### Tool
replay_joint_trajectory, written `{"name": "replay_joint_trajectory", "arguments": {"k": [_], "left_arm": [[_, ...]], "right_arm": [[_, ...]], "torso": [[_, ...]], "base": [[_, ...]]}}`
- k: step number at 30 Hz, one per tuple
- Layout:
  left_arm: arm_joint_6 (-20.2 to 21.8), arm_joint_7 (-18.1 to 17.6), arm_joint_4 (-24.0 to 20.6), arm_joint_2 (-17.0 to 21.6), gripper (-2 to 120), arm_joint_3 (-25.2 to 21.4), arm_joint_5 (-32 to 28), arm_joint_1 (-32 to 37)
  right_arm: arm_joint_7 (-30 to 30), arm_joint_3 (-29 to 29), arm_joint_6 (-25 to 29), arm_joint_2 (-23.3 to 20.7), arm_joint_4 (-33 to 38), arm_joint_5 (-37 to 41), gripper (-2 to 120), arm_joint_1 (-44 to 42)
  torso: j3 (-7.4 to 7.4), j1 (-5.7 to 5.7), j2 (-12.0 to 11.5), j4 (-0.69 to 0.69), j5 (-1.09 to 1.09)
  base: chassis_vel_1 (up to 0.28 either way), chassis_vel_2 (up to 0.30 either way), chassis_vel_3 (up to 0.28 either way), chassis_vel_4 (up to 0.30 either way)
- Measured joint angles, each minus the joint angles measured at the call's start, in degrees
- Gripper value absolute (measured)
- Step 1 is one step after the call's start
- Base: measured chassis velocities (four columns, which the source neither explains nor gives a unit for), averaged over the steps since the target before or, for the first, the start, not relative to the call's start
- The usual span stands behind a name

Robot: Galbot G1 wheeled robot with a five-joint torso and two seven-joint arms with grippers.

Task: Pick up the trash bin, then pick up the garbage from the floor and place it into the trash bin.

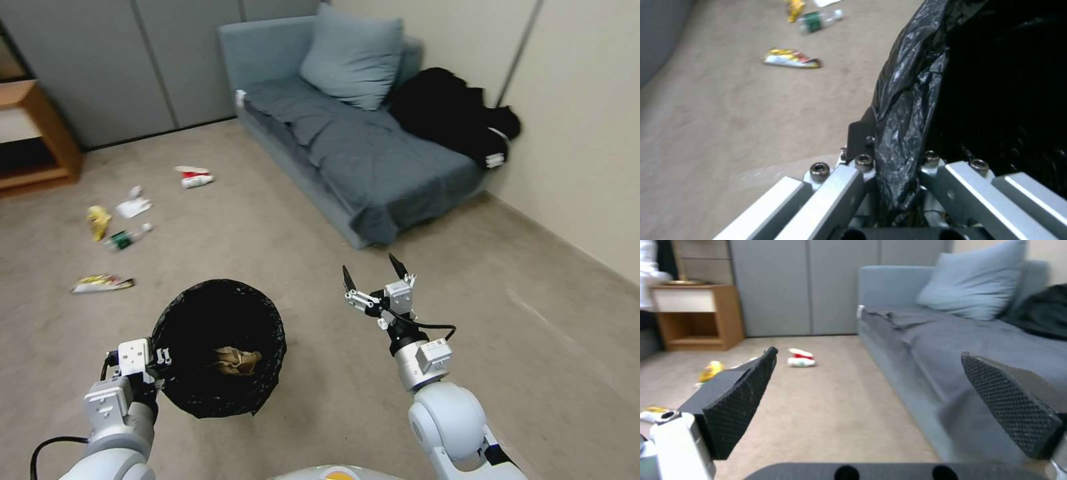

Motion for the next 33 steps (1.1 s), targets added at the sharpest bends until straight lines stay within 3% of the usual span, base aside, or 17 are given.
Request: {"name": "replay_joint_trajectory", "arguments": {"k": [33], "left_arm": [[-1.88, 0.11, 0.38, 0.00, 1, 0.77, 0.82, 0.16]], "right_arm": [[-0.21, -0.16, 0.23, -0.04, 0.65, -0.21, 100, -0.52]], "torso": [[0.00, 0.00, 0.00, 0.01, 0.01]], "base": [[0.119, 0.121, 0.123, 0.124]]}}
